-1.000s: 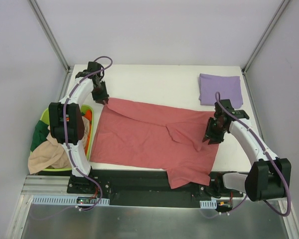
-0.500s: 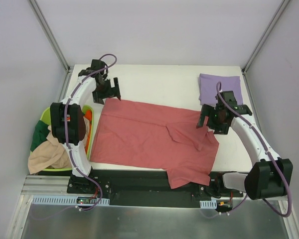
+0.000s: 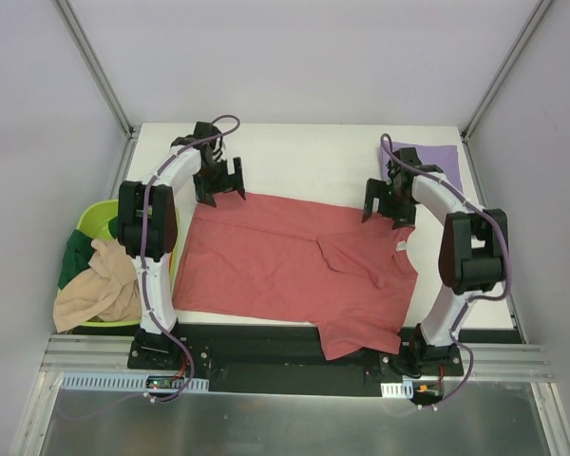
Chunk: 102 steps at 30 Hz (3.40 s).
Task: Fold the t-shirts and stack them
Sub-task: Grap the side of the flattened tshirt closest away from the robot with both arms
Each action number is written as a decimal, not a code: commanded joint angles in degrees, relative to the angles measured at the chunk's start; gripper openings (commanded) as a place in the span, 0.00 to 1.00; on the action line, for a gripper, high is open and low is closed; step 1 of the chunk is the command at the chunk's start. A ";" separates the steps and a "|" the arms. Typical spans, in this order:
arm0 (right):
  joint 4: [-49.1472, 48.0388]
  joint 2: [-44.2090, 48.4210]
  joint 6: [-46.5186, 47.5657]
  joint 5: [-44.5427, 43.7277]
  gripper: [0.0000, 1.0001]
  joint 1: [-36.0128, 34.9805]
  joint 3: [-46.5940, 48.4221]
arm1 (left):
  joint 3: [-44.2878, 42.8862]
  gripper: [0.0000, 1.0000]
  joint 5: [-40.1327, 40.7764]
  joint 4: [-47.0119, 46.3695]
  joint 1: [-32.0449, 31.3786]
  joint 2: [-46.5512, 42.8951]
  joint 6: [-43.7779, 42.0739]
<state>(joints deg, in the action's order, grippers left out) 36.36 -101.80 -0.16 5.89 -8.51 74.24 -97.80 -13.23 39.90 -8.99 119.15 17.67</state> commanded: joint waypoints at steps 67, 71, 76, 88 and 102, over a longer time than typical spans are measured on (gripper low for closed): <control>-2.16 8.04 -7.04 -2.56 0.96 -4.33 -18.44 | 49.37 0.99 18.68 -6.49 -11.66 -40.07 23.73; -5.15 3.46 -6.87 -1.41 0.96 -1.07 -14.92 | 46.74 0.99 18.86 -8.26 -9.91 -32.43 22.67; -6.82 -1.55 -4.67 -0.35 0.96 0.86 -8.60 | 42.17 0.99 18.51 -10.37 -8.67 -24.34 20.30; -4.10 -0.44 -3.35 -1.05 0.96 1.83 -2.50 | 33.98 0.99 11.67 -9.67 -6.30 -21.67 15.55; -5.59 24.36 -7.57 -9.14 0.96 2.01 -18.86 | 56.48 0.96 17.36 -5.10 -7.88 -49.71 32.85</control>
<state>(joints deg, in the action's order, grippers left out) 32.42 -82.21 -5.13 -1.08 -6.94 58.50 -46.52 -0.05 31.40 -16.12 72.01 41.74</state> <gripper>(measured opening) 0.963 0.989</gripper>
